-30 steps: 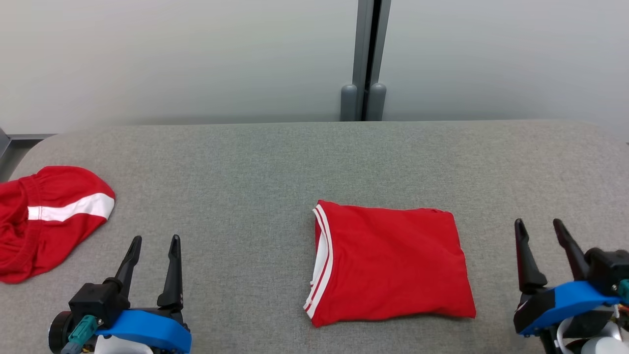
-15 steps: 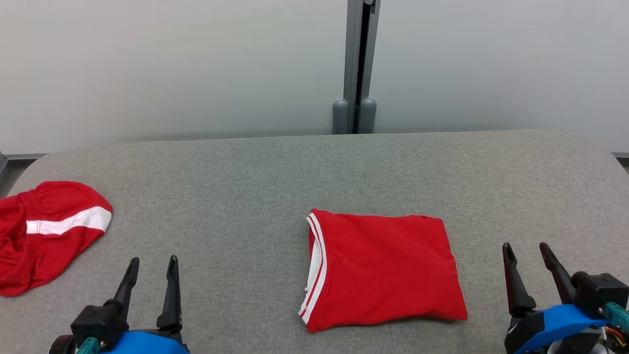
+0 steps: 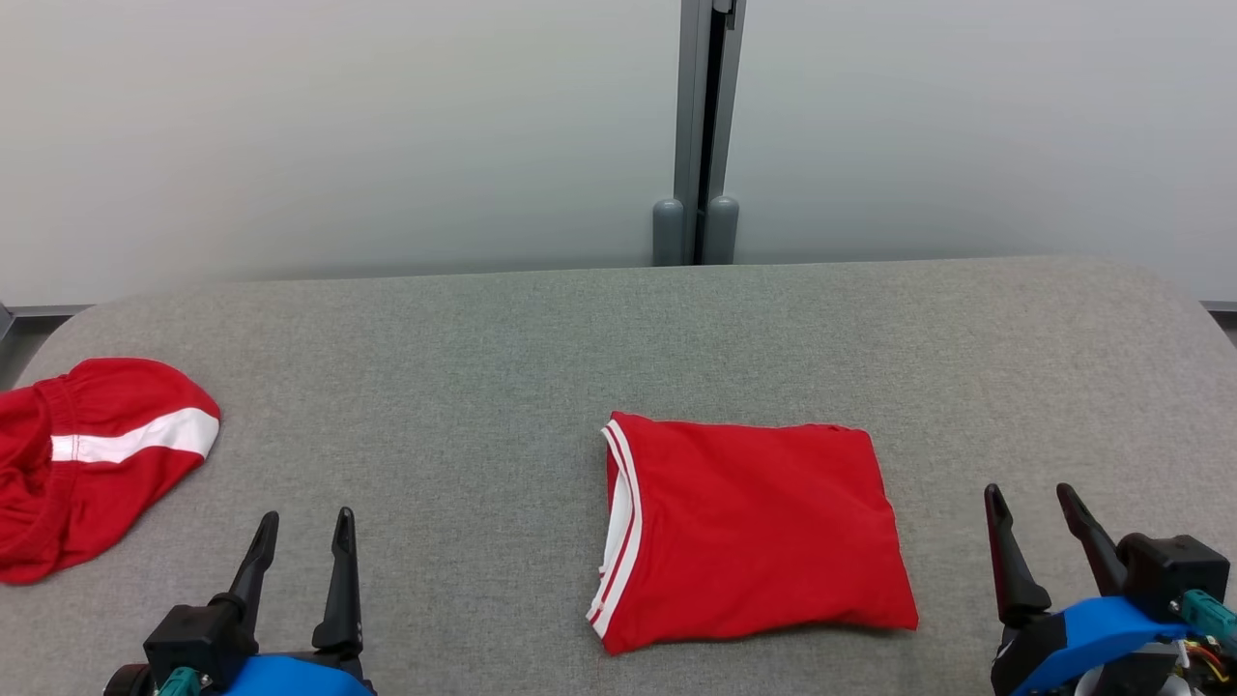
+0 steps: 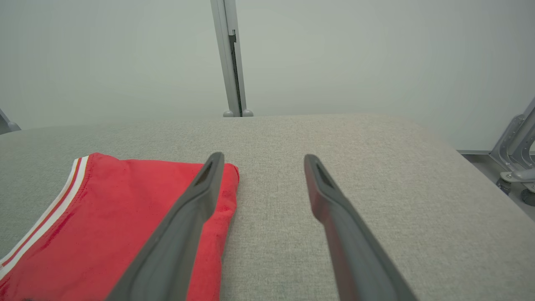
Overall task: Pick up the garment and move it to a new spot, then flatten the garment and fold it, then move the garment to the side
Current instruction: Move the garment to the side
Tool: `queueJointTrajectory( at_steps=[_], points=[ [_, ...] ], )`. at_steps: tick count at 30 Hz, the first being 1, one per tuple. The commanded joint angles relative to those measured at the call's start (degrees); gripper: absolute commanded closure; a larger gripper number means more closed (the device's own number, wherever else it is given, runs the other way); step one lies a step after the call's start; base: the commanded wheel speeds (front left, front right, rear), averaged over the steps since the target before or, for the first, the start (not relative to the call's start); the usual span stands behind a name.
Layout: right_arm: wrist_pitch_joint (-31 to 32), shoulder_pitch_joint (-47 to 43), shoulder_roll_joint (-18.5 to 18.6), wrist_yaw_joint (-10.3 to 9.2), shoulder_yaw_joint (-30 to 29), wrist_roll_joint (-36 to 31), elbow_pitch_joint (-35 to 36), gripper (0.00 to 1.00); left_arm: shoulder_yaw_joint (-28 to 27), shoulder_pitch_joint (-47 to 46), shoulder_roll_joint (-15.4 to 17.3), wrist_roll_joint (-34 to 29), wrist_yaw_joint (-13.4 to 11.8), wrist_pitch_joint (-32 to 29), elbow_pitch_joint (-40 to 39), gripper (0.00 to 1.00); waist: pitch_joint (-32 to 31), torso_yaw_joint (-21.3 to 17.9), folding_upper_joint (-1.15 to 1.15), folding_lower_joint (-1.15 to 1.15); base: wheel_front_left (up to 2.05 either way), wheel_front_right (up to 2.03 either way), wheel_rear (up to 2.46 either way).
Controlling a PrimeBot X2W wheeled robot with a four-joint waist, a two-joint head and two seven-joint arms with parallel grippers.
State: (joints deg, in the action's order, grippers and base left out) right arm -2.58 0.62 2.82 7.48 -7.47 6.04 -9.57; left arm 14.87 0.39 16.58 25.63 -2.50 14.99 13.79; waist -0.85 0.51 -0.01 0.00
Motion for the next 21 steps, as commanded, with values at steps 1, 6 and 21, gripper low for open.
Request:
queueJointTrajectory(
  at_steps=[1, 6, 21],
  points=[
    [0.72, -0.16, 0.16, 0.03, -0.05, -0.14, 0.07, 0.00, -0.49, -0.12, -0.02, -0.51, 0.20, 0.25, 0.08, 0.00, 0.12, 0.02, 0.01, 0.00, 0.00, 0.00, 0.00],
    [7.54, 3.96, 0.16, 0.03, 1.82, 1.16, -0.48, 0.00, -0.78, -0.56, 0.34, -0.77, 0.44, 0.25, -0.17, 0.00, 0.71, -0.04, 0.01, 0.00, 0.00, 0.00, 0.00],
    [38.08, 19.42, 0.20, 0.03, -0.60, 5.21, -15.82, 0.00, -0.60, -4.47, -0.14, -2.60, 1.78, 0.25, -1.46, 0.00, 5.75, 3.14, 0.01, 0.00, 0.00, 0.00, 0.00]
  ],
)
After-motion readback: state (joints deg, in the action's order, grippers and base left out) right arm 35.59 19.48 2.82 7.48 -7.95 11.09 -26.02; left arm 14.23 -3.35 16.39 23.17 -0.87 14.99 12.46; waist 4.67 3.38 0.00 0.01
